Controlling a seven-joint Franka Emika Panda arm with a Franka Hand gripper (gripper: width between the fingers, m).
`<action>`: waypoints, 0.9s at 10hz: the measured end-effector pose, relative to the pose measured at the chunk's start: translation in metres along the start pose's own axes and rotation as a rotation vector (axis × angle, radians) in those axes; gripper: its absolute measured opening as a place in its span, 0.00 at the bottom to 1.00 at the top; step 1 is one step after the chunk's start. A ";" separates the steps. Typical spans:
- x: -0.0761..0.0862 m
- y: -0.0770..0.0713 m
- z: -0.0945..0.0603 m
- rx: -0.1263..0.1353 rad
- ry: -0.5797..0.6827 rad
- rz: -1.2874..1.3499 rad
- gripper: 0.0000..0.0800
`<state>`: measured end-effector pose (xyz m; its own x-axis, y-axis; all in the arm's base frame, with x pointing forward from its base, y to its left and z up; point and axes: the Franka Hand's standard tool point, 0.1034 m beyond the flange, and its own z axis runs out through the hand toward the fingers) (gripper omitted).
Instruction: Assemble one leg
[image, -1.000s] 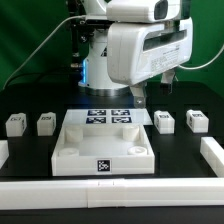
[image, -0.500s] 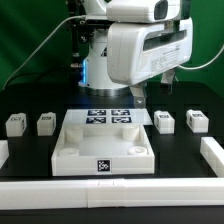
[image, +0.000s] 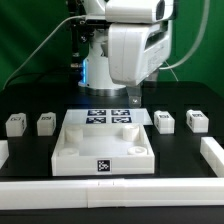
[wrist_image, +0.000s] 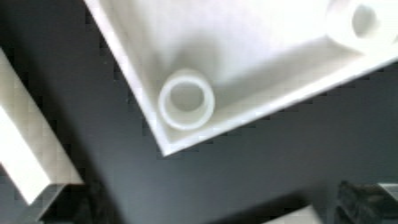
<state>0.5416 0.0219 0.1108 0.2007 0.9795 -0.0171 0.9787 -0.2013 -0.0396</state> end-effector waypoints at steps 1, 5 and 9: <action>-0.006 -0.004 0.003 0.000 0.001 -0.124 0.81; -0.009 -0.004 0.005 0.001 0.001 -0.224 0.81; -0.040 -0.043 0.020 0.005 0.003 -0.240 0.81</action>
Offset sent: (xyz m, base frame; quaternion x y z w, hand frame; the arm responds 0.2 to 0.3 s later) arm 0.0000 0.0000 0.0000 0.0000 0.0000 0.0000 1.0000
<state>0.4909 -0.0084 0.0926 -0.0372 0.9993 -0.0040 0.9982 0.0369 -0.0476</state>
